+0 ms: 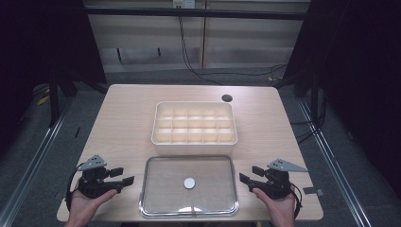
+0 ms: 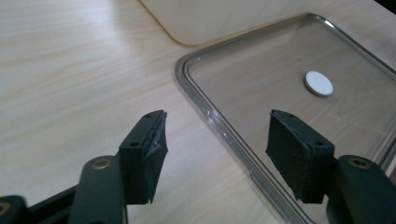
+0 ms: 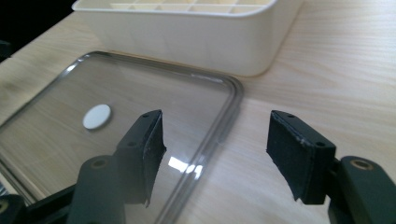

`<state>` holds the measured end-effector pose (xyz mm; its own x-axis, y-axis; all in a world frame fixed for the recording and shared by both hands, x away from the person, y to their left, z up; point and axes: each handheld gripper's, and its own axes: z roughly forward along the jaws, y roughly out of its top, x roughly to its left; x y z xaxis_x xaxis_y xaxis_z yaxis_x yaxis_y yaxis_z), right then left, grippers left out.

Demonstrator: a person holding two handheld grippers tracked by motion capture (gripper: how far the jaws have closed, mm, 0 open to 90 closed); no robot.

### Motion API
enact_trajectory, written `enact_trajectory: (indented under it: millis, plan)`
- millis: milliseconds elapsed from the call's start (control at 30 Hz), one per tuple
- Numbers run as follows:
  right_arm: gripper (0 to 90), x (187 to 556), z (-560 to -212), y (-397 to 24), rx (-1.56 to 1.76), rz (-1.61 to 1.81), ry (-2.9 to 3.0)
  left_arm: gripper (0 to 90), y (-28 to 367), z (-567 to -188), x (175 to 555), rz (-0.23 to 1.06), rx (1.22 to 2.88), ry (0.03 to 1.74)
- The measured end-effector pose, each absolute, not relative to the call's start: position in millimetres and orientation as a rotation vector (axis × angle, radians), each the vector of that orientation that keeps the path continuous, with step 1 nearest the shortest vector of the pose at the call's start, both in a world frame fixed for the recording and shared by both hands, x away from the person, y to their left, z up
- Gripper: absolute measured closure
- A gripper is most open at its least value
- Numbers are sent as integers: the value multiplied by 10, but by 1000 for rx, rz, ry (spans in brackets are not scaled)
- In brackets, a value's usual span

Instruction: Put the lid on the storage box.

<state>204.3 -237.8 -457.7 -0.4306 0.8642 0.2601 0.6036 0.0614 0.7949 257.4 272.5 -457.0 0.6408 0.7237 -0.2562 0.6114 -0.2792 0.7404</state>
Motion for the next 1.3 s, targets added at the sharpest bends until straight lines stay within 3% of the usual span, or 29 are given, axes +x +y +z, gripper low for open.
enact_trajectory:
  millis: [100, 433, 733, 800, 867, 1067, 1300]
  plan:
    - [396, 2133, -4524, -2325, 1471, 1318, 2064, 404, 2672, -4542, 2661, 170, 2004, 1041]
    - [366, 2456, -4413, -2212, 1465, 1213, 2124, 438, 2503, -4510, 2875, 133, 2031, 1011]
    - [349, 2613, -4623, -2134, 1539, 1239, 2223, 430, 2480, -4683, 2867, 79, 2052, 1055]
    - [349, 2611, -4656, -2136, 1542, 1233, 2232, 434, 2493, -4694, 2845, 131, 2080, 1081]
    - [350, 2617, -4689, -2152, 1552, 1245, 2230, 442, 2500, -4726, 2814, 66, 2057, 1072]
    - [468, 2658, -4814, -2153, 1595, 1218, 2258, 465, 2434, -4825, 2810, 65, 2131, 1068]
    - [503, 2693, -4905, -2157, 1612, 1176, 2245, 533, 2423, -4864, 2862, 43, 2130, 1051]
